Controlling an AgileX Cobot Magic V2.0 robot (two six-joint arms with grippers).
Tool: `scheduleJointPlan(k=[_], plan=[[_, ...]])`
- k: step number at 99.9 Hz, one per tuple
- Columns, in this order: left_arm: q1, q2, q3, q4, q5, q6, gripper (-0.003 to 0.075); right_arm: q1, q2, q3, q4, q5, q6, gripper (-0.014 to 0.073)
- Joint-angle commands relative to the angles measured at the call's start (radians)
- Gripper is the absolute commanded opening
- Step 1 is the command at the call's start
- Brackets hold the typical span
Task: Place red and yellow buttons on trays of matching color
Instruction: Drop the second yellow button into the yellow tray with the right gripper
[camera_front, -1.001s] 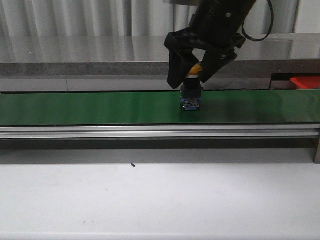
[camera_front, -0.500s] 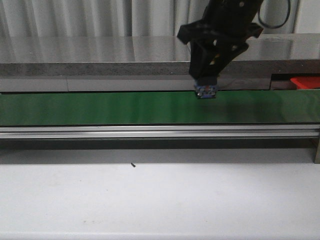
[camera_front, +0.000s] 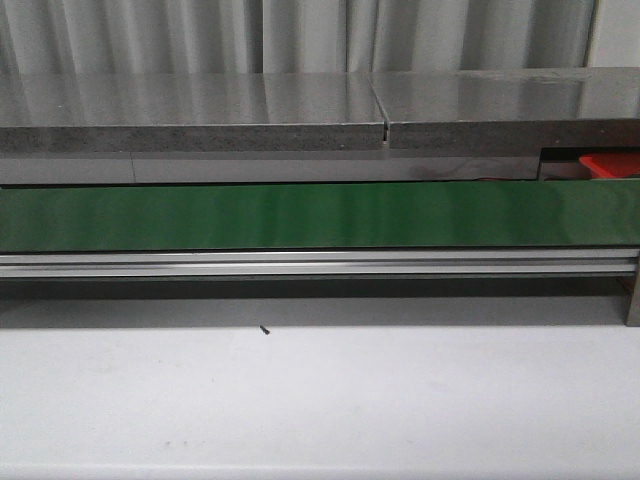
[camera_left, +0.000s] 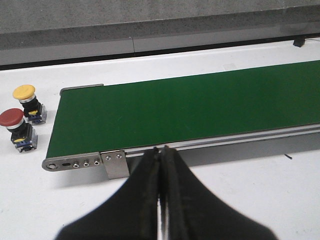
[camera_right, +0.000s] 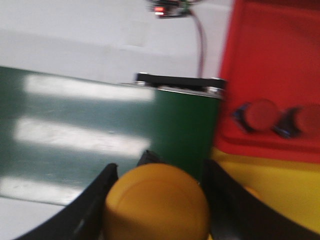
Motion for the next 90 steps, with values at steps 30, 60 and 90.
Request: scheduleJointPlan(k=[30, 60, 90], plan=[[-0.007, 0.004, -0.027, -0.017, -0.068, -0.004, -0.0019, -0.365, 0.045, -0.029, 0.056, -0.129, 0.0, 0.0267], [-0.007, 0.004, -0.027, -0.017, -0.068, -0.004, -0.0019, -0.402, 0.192, -0.029, 0.103, -0.162, 0.0, 0.0267], [-0.007, 0.004, -0.027, -0.017, -0.068, -0.004, -0.0019, -0.402, 0.316, 0.021, 0.103, -0.208, -0.004, 0.0267]])
